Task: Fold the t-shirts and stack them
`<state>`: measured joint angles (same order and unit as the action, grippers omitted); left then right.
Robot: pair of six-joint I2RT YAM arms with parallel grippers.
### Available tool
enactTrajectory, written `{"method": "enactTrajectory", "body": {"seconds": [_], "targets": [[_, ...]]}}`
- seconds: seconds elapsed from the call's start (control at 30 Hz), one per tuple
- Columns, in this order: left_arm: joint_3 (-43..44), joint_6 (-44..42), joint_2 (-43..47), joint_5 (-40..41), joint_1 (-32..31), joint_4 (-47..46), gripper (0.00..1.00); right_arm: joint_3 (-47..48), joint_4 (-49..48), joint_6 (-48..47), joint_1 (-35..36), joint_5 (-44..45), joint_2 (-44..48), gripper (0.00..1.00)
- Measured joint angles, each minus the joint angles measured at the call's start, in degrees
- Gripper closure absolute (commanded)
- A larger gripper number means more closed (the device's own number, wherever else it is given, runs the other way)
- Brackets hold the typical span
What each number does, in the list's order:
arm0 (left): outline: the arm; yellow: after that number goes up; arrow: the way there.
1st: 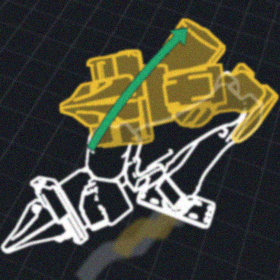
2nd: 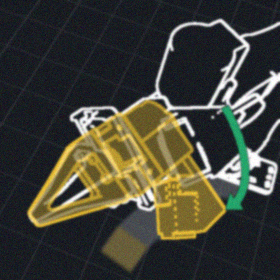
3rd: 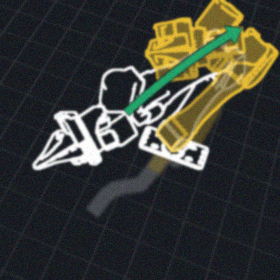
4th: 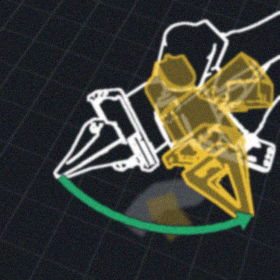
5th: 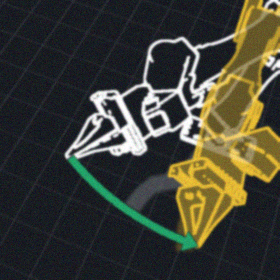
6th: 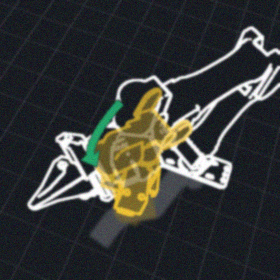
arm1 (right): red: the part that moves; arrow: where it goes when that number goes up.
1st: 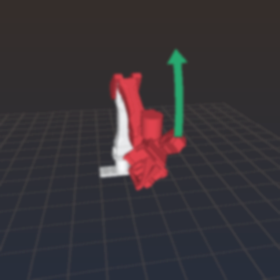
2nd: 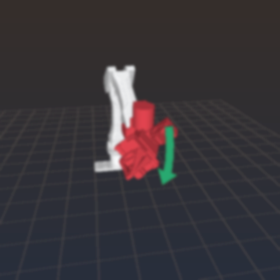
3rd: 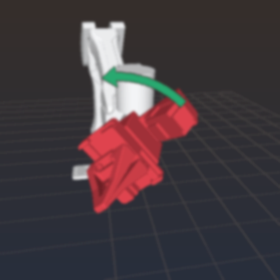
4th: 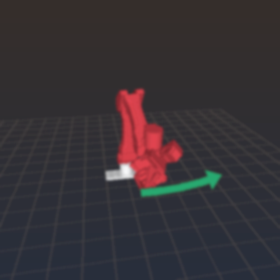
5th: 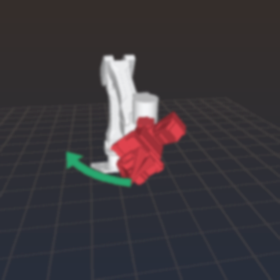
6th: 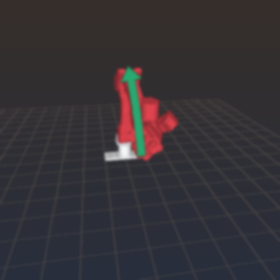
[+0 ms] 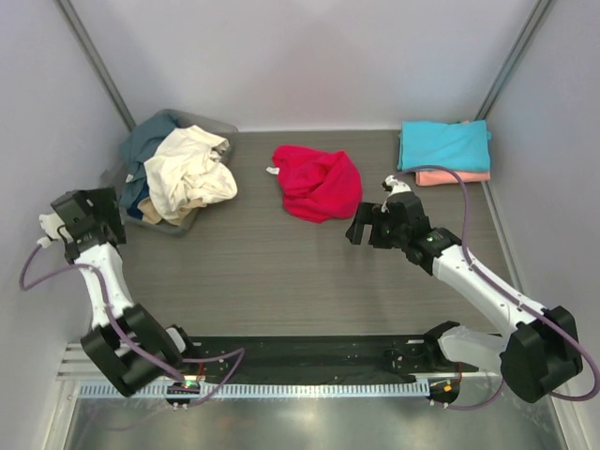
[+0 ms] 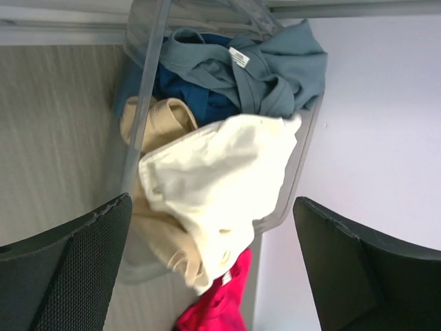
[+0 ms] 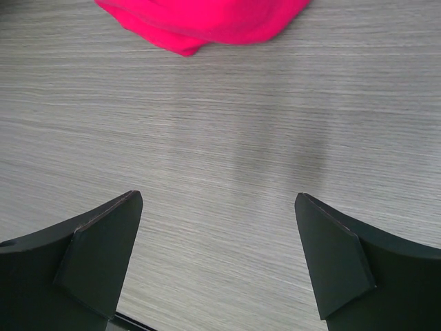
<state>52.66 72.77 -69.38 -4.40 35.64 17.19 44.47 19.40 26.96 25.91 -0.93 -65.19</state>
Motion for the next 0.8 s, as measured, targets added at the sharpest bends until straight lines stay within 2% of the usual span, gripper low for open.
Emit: {"method": "enactTrajectory", "body": {"seconds": [0.23, 0.37, 0.47, 0.63, 0.8], "targets": [[-2.91, -12.26, 23.08, 2.51, -1.66, 11.04, 0.0, 0.46, 1.31, -0.07, 0.0, -1.07, 1.07, 0.01], [-3.3, -19.08, 30.71, 3.45, -8.96, 14.16, 0.01, 4.07, 2.25, -0.15, 0.02, -1.64, -3.02, 0.01], [-3.3, -22.88, 30.91, 3.63, -13.29, 15.69, 0.02, 10.21, 2.71, -0.44, 1.36, -1.95, -10.93, 0.01], [-1.55, -31.45, 24.48, 3.76, -21.77, 22.27, 0.02, 23.78, 3.63, -2.25, 9.29, 1.01, -26.23, 0.01], [-1.6, -37.29, 21.29, 4.37, -26.21, 28.15, 0.01, 39.95, 6.32, -4.7, 13.62, 5.38, -41.48, 0.01]]}}
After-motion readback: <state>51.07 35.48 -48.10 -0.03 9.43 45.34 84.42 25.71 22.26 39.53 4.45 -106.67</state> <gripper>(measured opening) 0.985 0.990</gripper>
